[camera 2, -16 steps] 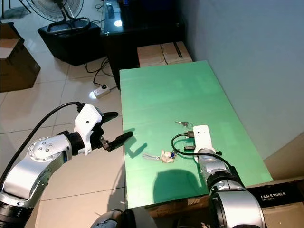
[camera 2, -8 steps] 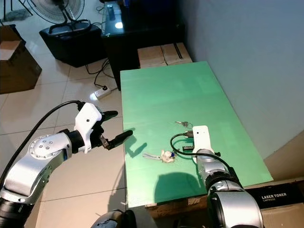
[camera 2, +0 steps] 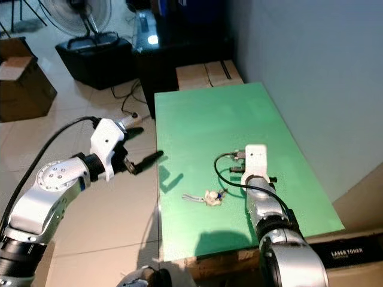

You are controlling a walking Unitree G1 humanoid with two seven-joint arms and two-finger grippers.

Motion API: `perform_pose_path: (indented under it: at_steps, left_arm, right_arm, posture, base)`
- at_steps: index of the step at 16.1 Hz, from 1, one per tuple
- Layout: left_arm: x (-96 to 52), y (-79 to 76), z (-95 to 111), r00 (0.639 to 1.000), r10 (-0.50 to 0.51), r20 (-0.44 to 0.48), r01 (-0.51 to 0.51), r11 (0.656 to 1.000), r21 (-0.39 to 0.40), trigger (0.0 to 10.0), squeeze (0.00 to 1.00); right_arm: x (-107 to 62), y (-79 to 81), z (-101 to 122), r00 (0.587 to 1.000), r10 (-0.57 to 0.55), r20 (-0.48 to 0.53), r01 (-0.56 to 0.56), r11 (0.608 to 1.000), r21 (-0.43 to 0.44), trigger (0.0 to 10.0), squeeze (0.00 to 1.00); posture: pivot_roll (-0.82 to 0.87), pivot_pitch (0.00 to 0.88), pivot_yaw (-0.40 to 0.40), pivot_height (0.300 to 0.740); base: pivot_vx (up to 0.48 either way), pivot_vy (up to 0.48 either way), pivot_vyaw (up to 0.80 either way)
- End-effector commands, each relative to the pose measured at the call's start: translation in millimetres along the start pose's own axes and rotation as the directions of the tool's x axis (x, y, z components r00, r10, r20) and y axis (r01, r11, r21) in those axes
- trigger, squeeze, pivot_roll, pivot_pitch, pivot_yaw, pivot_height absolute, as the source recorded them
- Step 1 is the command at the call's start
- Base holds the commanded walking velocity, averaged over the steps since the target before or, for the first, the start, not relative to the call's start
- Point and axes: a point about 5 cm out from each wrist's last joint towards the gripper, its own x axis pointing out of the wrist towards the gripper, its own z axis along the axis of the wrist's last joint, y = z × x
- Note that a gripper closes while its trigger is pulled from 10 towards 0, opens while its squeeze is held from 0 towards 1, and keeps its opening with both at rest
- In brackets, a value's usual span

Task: Hang keys on a hook

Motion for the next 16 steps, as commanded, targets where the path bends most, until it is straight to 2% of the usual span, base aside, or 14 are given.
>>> perform_pose_path:
  at_steps: [1,2,4,6,9,10,13,14,15,16]
  left_arm:
    - [0.1,9.3,1,0.998,0.054,0.013,-0.054,0.998,0.012,10.0,0.0]
    - [0.4,10.3,1,0.998,0.062,0.014,-0.062,0.998,0.013,10.0,0.0]
    - [-0.2,15.6,-3,0.994,0.112,0.016,-0.113,0.994,0.013,10.0,0.0]
    - [-0.2,17.5,-5,0.991,0.129,0.021,-0.129,0.992,0.01,10.0,0.0]
    - [5.6,15.1,-4,0.988,0.142,0.053,-0.142,0.99,-0.006,10.0,0.0]
    - [9.0,11.7,-6,0.986,0.151,0.065,-0.15,0.989,-0.017,10.0,0.0]
    - [14.6,3.0,-7,0.981,0.174,0.084,-0.171,0.985,-0.039,10.0,0.0]
    - [14.6,0.0,-7,0.979,0.182,0.088,-0.179,0.983,-0.048,10.0,0.0]
    - [12.0,-1.4,-9,0.978,0.191,0.089,-0.187,0.981,-0.05,10.0,0.0]
    - [9.0,-0.6,-10,0.975,0.204,0.086,-0.2,0.978,-0.052,10.0,0.0]
  right_arm:
    - [-1.6,-1.4,12,0.995,-0.026,0.093,0.021,0.999,0.049,0.0,0.0]
    - [-2.2,-2.1,15,0.993,-0.03,0.112,0.024,0.998,0.058,0.0,0.0]
    - [-8.2,-4.4,32,0.976,-0.016,0.218,-0.008,0.994,0.109,0.0,0.0]
    - [-19.4,-4.0,51,0.946,0.027,0.323,-0.067,0.991,0.112,0.0,0.0]
    - [-33.5,-5.3,68,0.909,0.043,0.415,-0.066,0.997,0.041,0.0,0.0]
    - [-40.8,-4.3,74,0.886,0.045,0.462,-0.044,0.999,-0.013,0.0,0.0]
    - [-64.1,3.0,89,0.776,0.107,0.622,-0.044,0.992,-0.115,0.0,0.0]
    - [-70.3,6.2,92,0.758,0.092,0.646,-0.123,0.992,0.003,0.0,0.0]
    - [-72.6,5.4,94,0.775,0.01,0.632,-0.248,0.925,0.289,0.0,0.0]
    - [-74.1,5.7,98,0.78,-0.002,0.625,-0.335,0.844,0.42,0.0,0.0]
  posture:
    - [-0.11,0.0,0.104,0.74]
    - [-0.11,0.0,0.102,0.74]
    - [-0.13,0.0,0.093,0.74]
    - [-0.14,0.0,0.091,0.74]
    - [-0.17,0.0,0.088,0.74]
    - [-0.18,0.0,0.089,0.74]
    - [-0.18,0.0,0.086,0.74]
    - [-0.16,0.0,0.074,0.74]
    - [-0.15,0.0,0.065,0.74]
    - [-0.15,0.0,0.064,0.74]
  base:
    - [0.0,0.0,0.0]
    - [0.0,0.0,0.0]
    - [0.0,0.0,0.0]
    - [0.0,0.0,0.0]
    - [0.0,0.0,0.0]
    - [0.0,0.0,0.0]
    - [0.0,0.0,0.0]
    - [0.0,0.0,0.0]
    - [0.0,0.0,0.0]
    - [0.0,0.0,0.0]
